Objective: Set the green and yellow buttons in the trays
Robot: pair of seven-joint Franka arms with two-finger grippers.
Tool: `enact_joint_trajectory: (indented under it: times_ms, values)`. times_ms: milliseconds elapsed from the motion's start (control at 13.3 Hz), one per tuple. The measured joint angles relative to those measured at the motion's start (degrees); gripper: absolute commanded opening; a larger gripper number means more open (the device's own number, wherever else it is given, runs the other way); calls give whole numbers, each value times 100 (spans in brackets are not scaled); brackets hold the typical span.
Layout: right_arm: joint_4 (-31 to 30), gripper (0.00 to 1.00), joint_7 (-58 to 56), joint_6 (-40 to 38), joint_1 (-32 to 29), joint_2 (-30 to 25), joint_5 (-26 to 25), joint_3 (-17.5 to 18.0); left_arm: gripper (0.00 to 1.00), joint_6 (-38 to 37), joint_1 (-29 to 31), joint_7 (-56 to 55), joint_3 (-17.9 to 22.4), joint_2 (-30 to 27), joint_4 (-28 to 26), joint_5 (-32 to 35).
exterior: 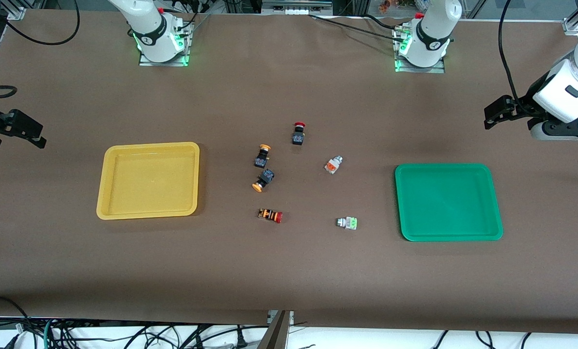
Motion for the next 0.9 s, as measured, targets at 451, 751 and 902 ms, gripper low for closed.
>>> enact_joint_trajectory:
  times_ms: [451, 751, 902]
  values:
    - [10, 99, 20, -13, 0, 18, 0, 23, 100, -10, 0, 0, 0, 13, 0, 0]
    - [11, 100, 392, -34, 161, 180, 2, 108, 100, -16, -1, 0, -1, 21, 0, 0]
    - [8, 99, 655, -38, 434, 340, 5, 132, 100, -16, -2, 0, -2, 24, 0, 0]
